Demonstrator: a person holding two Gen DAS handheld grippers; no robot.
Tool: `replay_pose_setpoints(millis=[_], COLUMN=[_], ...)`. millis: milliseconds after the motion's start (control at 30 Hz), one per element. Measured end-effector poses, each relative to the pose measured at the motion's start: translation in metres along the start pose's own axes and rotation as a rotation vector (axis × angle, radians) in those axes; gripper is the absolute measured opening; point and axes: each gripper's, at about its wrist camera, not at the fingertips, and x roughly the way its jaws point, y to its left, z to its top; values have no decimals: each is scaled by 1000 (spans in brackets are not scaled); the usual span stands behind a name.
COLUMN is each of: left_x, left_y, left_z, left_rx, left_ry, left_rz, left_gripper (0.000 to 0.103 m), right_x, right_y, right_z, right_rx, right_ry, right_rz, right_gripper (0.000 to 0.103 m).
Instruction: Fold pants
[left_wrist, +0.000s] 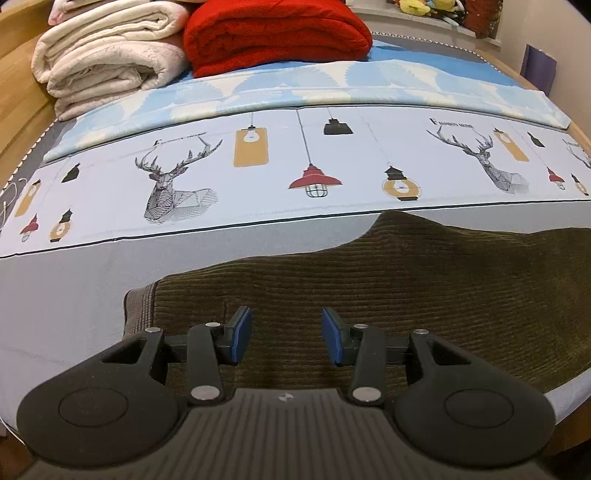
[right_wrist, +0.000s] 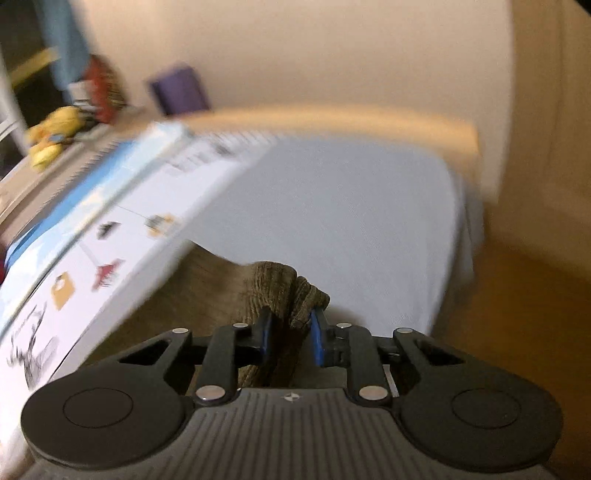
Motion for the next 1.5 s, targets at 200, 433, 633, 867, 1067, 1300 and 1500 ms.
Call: replay_pose_setpoints(millis=[200,433,633,867,1067,1300,1500], left_x=[-2,-3,0,1,6,11,24], left_y=[17,26,33,39,22,-3,-30], left_z=[-5,-11,-15,-12,-6,3,10], left_rx=[-25,-38,-38,-64,-35,-23,-72], left_ry=[2,8,25,24,28,41,91], left_rz=[8,13,29,32,18,-43,-185], left_gripper=[47,47,47,47,47,47,48], right_x=[-86,-177,-166,-166,-188,-182,-156], right_y=[125,232,278,279,258,233,198], right_z=[-30,-139,-226,-221,-246,-251,-181], right_rx=[-399,-833,-1161,-1147,-1317,-1363,-994], right_ry=[-307,-501,-220,-233,-285,-160,-72], right_rz=[190,571,780,773,895,962,878], right_gripper=[21,21,21,21,22,27,49])
